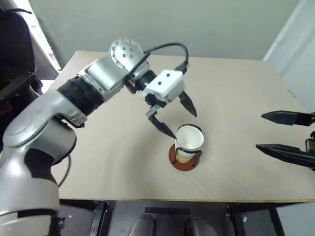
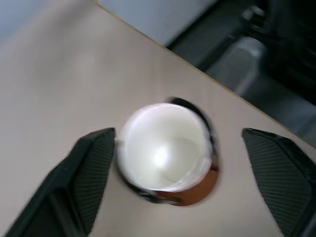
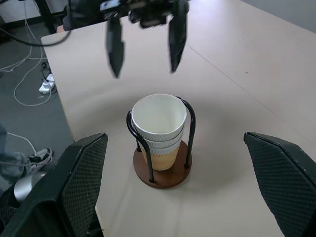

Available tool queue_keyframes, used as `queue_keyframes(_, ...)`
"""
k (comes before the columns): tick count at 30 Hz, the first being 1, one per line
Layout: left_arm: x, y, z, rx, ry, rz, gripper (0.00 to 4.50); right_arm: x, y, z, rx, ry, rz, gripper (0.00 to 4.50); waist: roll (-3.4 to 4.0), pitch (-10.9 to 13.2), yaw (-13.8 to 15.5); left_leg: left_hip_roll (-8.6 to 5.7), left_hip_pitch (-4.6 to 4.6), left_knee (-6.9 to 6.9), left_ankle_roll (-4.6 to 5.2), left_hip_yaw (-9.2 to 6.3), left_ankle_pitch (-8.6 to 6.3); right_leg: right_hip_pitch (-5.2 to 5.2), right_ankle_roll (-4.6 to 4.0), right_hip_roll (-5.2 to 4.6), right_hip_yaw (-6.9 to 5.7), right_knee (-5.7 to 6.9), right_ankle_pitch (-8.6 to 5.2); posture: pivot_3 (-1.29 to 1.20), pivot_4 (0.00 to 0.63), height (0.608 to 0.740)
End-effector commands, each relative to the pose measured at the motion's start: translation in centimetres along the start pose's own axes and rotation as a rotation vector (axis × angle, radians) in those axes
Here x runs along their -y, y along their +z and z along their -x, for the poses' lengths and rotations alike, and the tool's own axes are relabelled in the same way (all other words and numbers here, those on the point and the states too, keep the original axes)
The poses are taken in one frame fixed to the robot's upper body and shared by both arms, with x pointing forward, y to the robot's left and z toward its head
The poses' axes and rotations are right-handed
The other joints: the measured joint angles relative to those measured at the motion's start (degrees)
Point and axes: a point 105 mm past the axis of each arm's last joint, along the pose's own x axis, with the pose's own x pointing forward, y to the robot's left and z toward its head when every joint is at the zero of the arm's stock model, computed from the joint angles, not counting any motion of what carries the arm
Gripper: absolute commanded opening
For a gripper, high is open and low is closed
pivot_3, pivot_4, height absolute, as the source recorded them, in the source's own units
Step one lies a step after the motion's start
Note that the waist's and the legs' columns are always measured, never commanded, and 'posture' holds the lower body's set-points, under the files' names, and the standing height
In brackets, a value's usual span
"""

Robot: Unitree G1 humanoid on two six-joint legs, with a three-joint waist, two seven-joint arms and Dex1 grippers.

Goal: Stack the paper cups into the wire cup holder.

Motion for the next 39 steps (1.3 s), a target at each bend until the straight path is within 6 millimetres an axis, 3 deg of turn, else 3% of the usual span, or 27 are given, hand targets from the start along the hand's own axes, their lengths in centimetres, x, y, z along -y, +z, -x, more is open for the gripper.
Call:
queue_keyframes(1, 0.6, -2.2, 3.5, 0.013, 0.151, 0.146, 4.29, 0.8, -0.8, 0.2, -0.031, -0.025, -0.016, 4.50, 0.06, 0.0, -0.1, 0.01, 0.02, -0.06, 0.00, 0.01, 0.00, 0.00, 0.00, 0.02, 0.00, 0.03, 0.00, 0.00, 0.150, 0.740)
queue_keyframes(3, 1.3, -3.6, 4.6, 0.011, 0.210, 0.225, 4.29, 1.2, -1.2, 0.4, -0.037, -0.035, -0.031, 4.50, 0.10, 0.0, -0.5, 0.05, 0.13, -0.17, -0.01, 0.11, 0.00, -0.01, 0.00, 0.09, 0.15, 0.03, 0.00, 0.00, 0.150, 0.740)
queue_keyframes(7, 4.8, -6.3, 8.5, 0.031, 0.375, 0.440, 4.29, 3.0, -2.6, 1.9, -0.018, -0.082, -0.114, 4.50, 0.11, 0.0, -0.6, 0.07, 0.12, -0.29, -0.03, 0.15, 0.02, -0.15, 0.01, 0.17, 0.29, 0.00, 0.00, 0.00, 0.150, 0.740)
queue_keyframes(12, 8.9, -7.5, 11.6, 0.073, 0.521, 0.638, 4.29, 4.6, -4.4, 4.1, -0.039, -0.144, -0.163, 4.50, 0.11, 0.0, -0.5, 0.03, 0.07, -0.52, -0.01, 0.12, 0.04, -0.29, 0.00, 0.15, 0.37, -0.16, 0.00, 0.00, 0.150, 0.740)
queue_keyframes(16, 12.4, -7.7, 13.8, 0.078, 0.622, 0.759, 4.29, 5.4, -4.5, 5.5, -0.045, -0.164, -0.163, 4.50, 0.11, 0.0, -0.6, 0.04, 0.19, -0.83, -0.12, 0.16, 0.17, -0.34, -0.04, 0.15, 0.46, -0.47, -0.03, 0.00, 0.150, 0.740)
queue_keyframes(20, 14.3, -7.0, 13.8, 0.075, 0.631, 0.809, 4.29, 5.6, -4.3, 6.0, -0.066, -0.141, -0.156, 4.50, 0.11, 0.0, -0.8, 0.05, 0.31, -0.85, -0.17, 0.19, 0.21, -0.33, -0.15, 0.18, 0.50, -0.25, -0.08, 0.00, 0.150, 0.740)
queue_keyframes(39, 15.8, -6.9, 13.2, 0.079, 0.722, 0.836, 4.29, 7.2, -4.1, 5.1, -0.088, -0.083, -0.144, 4.50, 0.09, 0.0, -1.3, 0.04, 0.53, -0.97, -0.23, 0.23, 0.29, -0.35, -0.38, 0.17, 0.58, 0.13, -0.20, 0.00, 0.150, 0.740)
